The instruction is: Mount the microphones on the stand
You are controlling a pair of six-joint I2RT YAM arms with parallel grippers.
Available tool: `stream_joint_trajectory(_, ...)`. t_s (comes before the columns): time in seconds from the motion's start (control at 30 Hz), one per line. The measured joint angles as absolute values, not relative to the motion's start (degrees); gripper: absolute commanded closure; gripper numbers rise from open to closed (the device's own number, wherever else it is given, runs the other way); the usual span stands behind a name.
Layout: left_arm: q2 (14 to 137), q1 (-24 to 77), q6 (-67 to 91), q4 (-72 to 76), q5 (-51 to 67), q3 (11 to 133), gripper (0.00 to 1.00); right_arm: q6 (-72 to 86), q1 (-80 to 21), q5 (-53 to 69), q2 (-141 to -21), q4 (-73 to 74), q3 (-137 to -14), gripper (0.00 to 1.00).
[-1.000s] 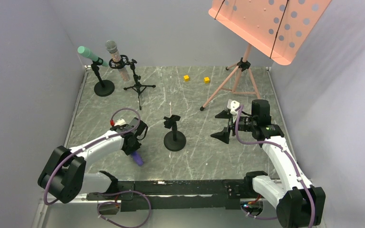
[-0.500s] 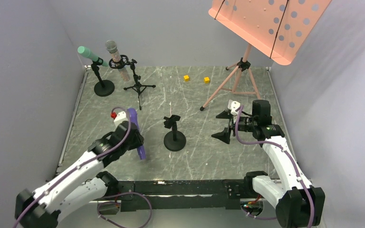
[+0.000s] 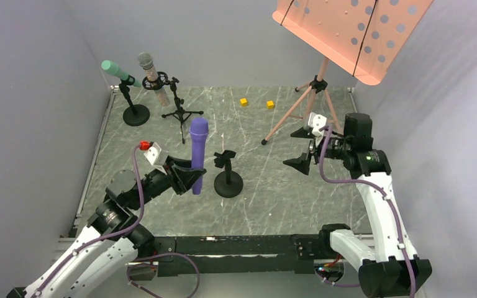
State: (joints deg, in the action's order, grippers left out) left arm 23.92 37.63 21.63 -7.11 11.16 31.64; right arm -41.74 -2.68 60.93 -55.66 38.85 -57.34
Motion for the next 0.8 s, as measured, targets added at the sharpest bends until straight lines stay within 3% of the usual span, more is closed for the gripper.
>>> stream_joint_trajectory(0.23,34.48,42.65,18.68,5.43,19.66,37.76,1.00,-29.43,-2.66,60.31,-55.27,40.77,-68.62,0.00)
stream_joint_trajectory(0.47,48.64,51.57,14.72,14.46,20.01,44.99,1.00,-15.86,-2.66,66.46,-55.37,39.33,-76.77,0.00)
stream_joint_trajectory(0.8,61.76,57.19,12.84,26.92,17.91,49.63,1.00,13.61,-2.66,75.79,-55.53,18.70,-79.33,0.00)
